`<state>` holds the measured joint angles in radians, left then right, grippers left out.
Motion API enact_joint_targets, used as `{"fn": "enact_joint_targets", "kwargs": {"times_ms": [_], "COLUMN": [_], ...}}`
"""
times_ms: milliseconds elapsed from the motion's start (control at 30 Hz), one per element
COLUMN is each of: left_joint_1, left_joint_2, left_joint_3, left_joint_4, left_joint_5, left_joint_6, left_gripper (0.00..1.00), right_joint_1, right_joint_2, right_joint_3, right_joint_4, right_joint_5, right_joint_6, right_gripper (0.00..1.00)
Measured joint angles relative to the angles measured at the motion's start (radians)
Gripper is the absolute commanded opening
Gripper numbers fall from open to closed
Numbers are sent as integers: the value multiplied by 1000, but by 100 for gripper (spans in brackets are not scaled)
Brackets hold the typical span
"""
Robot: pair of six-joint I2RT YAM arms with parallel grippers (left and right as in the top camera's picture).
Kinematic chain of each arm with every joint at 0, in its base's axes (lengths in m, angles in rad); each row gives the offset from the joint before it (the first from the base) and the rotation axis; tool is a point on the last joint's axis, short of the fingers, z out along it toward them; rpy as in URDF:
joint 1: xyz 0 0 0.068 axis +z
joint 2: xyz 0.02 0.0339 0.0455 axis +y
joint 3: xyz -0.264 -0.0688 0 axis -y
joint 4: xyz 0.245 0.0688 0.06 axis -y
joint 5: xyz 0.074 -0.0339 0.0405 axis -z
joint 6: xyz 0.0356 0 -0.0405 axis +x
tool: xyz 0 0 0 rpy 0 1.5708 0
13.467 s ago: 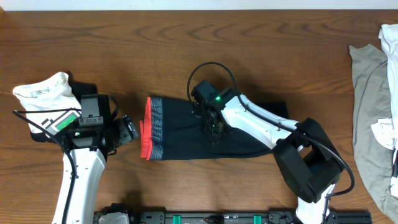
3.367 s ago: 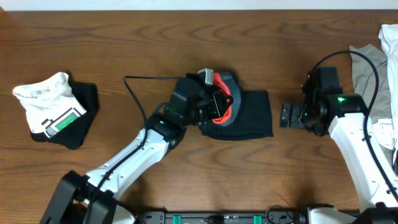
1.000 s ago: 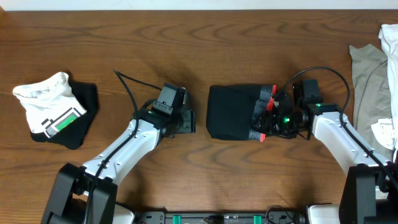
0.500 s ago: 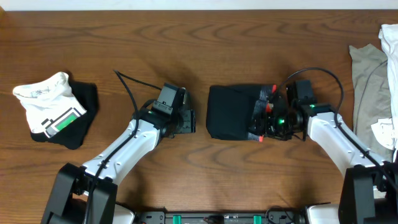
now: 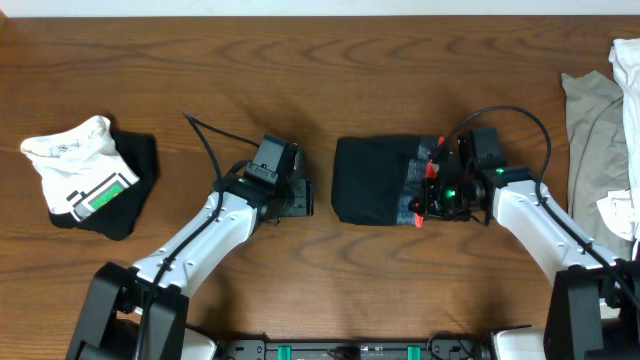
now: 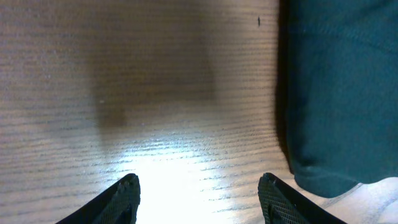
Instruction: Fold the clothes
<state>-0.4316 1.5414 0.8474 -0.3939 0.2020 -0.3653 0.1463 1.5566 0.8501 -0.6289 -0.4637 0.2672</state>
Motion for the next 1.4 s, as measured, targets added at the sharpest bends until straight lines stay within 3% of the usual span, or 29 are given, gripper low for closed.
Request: {"fn": "enact_joint_targets", "kwargs": {"times_ms": [333,533,733,1033,1100,1200,1400], "left_joint_1": [0,0,0,0,0,0,0], "left_joint_2": [0,0,0,0,0,0,0], "left_joint_3": [0,0,0,0,0,0,0], "left_joint_4": [-18,-18,-18,-19,-19,-19,-20], "left_joint_5": [0,0,0,2,2,2,4], "left_joint_6": [0,0,0,0,0,0,0], "left_gripper": [63,63,63,63,63,63,63], "right_joint_1": [-33,-35,-41,-55,-58,-58,-58], "right_joint_2": [7,61,192,202,205,212,216], "right_joint_3": [261,210,169,179,185,204,298], "right_joint_4": [-160,-188,-173,-132,-131,-133,-134], "right_joint_5": [280,426,512,569,576,591,602], "right_joint_6": [-105,-125,-123,-99,-98,-89,-93], "right_gripper": [1,9,7,4,7,21,29]}}
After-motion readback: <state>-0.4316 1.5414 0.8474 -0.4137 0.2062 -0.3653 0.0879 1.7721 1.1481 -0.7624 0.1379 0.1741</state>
